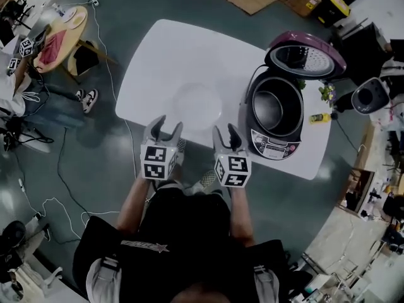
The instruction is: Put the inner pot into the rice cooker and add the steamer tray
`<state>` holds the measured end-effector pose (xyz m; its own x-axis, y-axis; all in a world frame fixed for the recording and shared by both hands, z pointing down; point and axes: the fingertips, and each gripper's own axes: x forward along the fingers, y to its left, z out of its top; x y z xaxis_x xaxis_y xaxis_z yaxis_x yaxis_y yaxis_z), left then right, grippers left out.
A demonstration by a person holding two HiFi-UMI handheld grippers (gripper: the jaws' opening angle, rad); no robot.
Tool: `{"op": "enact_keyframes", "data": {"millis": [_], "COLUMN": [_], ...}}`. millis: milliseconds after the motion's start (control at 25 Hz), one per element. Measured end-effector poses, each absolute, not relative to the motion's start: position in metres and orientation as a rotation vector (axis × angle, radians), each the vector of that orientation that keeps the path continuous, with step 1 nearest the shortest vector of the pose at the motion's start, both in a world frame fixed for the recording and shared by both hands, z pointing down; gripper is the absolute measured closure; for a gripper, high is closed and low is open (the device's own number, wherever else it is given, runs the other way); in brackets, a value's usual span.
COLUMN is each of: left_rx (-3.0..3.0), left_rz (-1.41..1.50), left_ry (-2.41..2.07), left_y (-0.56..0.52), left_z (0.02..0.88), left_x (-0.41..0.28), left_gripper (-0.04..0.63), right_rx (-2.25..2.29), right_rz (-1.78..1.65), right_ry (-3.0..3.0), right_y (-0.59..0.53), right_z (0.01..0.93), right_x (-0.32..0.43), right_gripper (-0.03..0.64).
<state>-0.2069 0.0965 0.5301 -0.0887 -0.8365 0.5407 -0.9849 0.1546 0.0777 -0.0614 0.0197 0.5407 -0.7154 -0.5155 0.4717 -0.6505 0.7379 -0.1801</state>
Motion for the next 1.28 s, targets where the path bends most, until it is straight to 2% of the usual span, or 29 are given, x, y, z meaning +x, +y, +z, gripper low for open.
{"op": "enact_keyframes", "data": {"millis": [680,1280], "left_rx": [1.628,1.53], "left_rz": [0.563,0.693], "left_ry": [-1.759,-1.691], "left_y": [0.07,0.057], "left_z": [0.652,0.722], "left_x": [-0.242,-0.264], "left_gripper": [0.374,0.376], "right_rx": [0.947,0.934], "right_rz": [0.67,0.76], "right_ry": [-2.263,-2.163], "right_y": [-0.01,-0.029], "right_z": [0.672,0.722], "right_x": [-0.073,-0.083], "right_gripper": [0.423,0.423]}}
